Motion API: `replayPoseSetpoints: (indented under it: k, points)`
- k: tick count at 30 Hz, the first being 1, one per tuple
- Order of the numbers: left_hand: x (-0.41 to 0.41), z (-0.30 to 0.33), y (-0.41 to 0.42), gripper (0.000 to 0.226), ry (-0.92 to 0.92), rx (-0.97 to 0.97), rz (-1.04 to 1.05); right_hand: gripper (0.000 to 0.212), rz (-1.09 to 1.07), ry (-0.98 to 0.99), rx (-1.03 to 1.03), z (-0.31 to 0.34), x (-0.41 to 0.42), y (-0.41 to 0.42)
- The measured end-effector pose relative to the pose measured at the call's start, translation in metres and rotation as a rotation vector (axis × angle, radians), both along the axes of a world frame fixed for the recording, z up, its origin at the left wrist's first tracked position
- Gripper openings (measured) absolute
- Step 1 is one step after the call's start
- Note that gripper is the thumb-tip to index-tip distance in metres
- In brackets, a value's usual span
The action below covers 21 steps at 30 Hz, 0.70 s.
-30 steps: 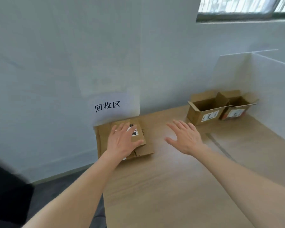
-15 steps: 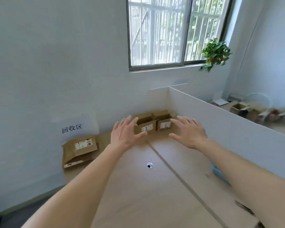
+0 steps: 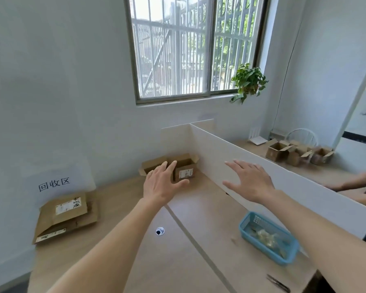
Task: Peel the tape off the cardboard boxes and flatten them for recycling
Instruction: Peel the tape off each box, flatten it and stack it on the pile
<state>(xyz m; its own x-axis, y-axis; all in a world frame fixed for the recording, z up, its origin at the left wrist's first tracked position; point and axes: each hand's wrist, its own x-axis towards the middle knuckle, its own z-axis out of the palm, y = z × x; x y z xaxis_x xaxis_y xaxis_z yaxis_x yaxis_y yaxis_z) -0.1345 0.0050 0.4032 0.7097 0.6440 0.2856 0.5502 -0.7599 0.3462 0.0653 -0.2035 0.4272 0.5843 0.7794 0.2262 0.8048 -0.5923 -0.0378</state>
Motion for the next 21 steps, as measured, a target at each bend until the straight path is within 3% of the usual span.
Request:
replayPoseSetpoints:
  k: [12, 21]
  points:
    - [0.093, -0.038, 0.108, 0.083, -0.004, -0.069, 0.175, 0.068, 0.095, 0.101, -0.049, -0.021, 0.111, 0.123]
    - [0.121, -0.127, 0.181, 0.089, 0.075, -0.175, 0.269, 0.072, 0.215, 0.262, -0.140, -0.113, 0.153, 0.238]
